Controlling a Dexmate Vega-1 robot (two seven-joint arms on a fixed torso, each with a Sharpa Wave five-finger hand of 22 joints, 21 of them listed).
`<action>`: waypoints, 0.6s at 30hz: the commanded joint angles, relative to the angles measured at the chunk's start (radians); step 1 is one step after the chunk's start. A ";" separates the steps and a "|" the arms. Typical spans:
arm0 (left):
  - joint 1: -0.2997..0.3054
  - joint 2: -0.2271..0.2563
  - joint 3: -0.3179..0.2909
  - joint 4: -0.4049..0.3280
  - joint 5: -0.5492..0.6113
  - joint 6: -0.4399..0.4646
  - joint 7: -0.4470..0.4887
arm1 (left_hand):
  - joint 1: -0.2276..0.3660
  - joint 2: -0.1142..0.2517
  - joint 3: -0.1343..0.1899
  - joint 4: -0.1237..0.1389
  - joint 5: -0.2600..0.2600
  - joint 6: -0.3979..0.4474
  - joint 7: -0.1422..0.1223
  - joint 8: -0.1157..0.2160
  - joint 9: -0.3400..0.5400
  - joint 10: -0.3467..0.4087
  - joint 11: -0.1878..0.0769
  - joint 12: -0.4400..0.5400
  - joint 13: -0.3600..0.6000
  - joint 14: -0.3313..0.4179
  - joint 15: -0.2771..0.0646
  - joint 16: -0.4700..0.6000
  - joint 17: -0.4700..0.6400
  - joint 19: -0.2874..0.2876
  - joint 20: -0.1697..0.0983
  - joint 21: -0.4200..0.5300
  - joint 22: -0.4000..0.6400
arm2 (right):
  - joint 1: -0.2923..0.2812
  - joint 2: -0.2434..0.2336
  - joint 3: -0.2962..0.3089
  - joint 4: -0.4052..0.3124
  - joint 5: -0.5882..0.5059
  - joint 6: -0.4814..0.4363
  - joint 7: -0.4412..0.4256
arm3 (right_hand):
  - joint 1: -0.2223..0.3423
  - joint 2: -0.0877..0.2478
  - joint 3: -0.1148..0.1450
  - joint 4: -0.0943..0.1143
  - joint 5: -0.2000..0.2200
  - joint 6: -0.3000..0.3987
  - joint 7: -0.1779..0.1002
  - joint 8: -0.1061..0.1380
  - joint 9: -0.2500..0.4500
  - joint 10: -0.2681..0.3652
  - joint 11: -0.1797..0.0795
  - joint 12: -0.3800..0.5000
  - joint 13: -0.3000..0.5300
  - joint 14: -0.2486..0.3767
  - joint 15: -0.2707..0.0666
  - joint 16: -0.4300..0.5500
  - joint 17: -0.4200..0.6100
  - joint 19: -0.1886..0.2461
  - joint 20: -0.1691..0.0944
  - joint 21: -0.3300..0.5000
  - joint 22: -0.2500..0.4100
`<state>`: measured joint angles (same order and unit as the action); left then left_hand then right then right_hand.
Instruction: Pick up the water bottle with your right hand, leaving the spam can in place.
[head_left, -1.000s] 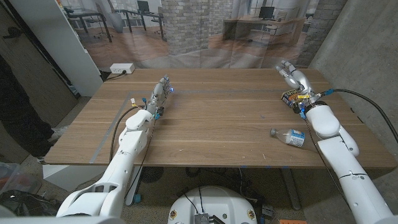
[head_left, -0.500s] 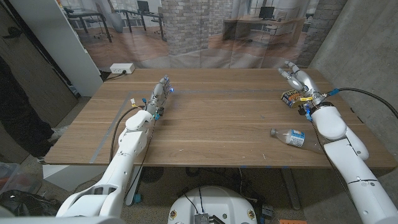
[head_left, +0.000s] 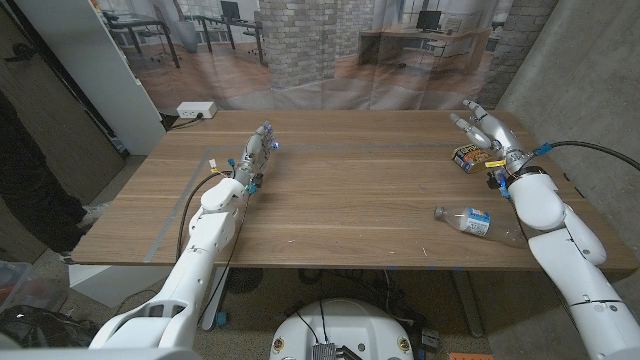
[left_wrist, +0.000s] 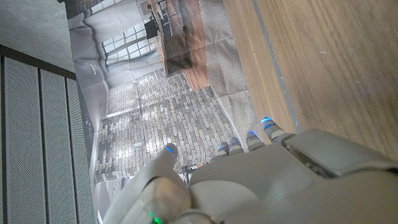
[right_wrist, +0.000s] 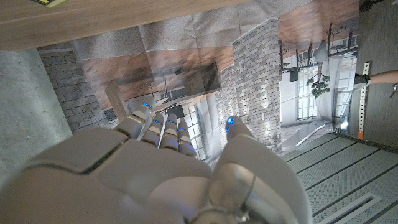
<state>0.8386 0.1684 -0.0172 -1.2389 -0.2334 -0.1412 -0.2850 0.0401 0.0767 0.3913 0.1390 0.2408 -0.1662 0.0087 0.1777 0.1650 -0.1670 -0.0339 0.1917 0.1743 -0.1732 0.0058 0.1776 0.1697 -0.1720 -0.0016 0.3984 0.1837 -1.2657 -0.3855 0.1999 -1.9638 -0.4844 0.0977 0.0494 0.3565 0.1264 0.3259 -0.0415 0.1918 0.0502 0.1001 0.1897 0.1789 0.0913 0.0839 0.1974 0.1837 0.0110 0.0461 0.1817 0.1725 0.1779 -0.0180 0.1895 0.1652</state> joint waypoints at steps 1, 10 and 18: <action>0.008 0.007 0.002 -0.009 -0.007 0.006 -0.003 | 0.004 0.035 -0.003 0.000 0.002 -0.188 -0.001 0.003 0.006 -0.181 0.000 0.005 0.005 -0.200 0.006 0.006 0.005 -0.112 0.004 -0.006 0.006 | -0.045 0.005 0.019 -0.075 -0.081 -0.051 0.018 | 0.016 0.000 0.005 -0.011 -0.002 0.007 -0.003 0.007 0.003 0.008 0.004 0.000 0.002 0.008 0.000 0.002 -0.001 0.007 0.003 0.003 0.004; -0.002 0.008 0.006 0.007 -0.008 0.000 -0.012 | 0.004 0.034 -0.003 0.000 0.002 -0.187 -0.001 0.003 0.006 -0.181 -0.001 0.005 0.005 -0.197 0.008 0.007 0.005 -0.110 0.005 -0.007 0.006 | -0.069 0.012 0.029 -0.123 -0.140 -0.091 0.033 | 0.027 0.003 0.010 -0.020 -0.004 0.014 -0.007 0.008 0.003 0.012 0.002 0.000 0.002 0.010 -0.001 0.002 -0.001 0.007 0.003 0.003 0.004; -0.007 0.009 0.006 0.013 -0.008 -0.002 -0.017 | 0.004 0.034 -0.004 0.000 0.001 -0.186 -0.001 0.004 0.006 -0.179 -0.001 0.006 0.005 -0.195 0.008 0.007 0.005 -0.107 0.006 -0.007 0.006 | -0.090 0.014 0.041 -0.155 -0.181 -0.114 0.052 | 0.035 0.005 0.013 -0.028 -0.005 0.018 -0.008 0.008 0.003 0.017 0.000 0.001 0.002 0.011 -0.002 0.002 -0.001 0.008 0.013 0.003 0.004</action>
<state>0.8392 0.1751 -0.0127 -1.2369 -0.2397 -0.1376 -0.2930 0.0401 0.0767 0.3914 0.1391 0.2408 -0.1663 0.0087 0.1777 0.1650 -0.1670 -0.0339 0.1917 0.1743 -0.1732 0.0058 0.1775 0.1697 -0.1720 -0.0017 0.3918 0.1888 -1.3215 -0.3770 0.2240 -2.0605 -0.6065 0.0197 0.0801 0.3797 0.1320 0.3383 -0.0622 0.1918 0.0610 0.0892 0.1897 0.1789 0.1021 0.0841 0.1974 0.1837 0.0164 0.0407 0.1818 0.1725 0.1834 -0.0124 0.1895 0.1652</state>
